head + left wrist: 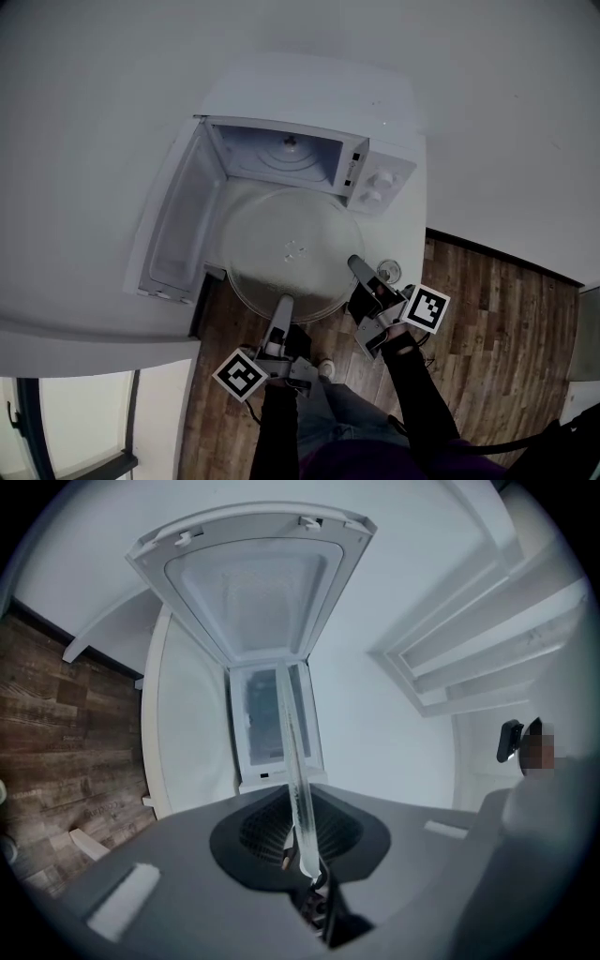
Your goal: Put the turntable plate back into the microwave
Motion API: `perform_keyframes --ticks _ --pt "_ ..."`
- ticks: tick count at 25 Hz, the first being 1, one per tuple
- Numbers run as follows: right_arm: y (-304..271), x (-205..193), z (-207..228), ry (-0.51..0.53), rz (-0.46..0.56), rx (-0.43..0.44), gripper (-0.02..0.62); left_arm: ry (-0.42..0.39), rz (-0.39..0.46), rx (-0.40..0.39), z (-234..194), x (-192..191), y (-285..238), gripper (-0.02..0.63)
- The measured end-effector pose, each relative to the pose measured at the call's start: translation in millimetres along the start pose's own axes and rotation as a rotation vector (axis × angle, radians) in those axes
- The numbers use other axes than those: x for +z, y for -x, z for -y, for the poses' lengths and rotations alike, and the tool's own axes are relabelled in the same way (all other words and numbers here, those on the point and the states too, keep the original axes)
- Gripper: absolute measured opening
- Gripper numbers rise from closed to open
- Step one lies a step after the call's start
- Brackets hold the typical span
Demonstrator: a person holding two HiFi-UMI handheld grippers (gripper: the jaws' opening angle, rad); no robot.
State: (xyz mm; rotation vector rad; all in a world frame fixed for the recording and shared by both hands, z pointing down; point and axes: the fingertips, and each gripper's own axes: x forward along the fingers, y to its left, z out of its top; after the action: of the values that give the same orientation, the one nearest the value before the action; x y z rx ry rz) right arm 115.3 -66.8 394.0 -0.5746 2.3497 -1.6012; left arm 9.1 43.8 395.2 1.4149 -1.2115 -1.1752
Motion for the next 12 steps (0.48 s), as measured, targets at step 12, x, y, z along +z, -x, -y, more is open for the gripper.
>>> perform_keyframes --ticks 12 --pt "-22 9 -10 -0.007 -0.016 0.008 0.049 -0.007 0.025 -0.011 15 25 -15 0.031"
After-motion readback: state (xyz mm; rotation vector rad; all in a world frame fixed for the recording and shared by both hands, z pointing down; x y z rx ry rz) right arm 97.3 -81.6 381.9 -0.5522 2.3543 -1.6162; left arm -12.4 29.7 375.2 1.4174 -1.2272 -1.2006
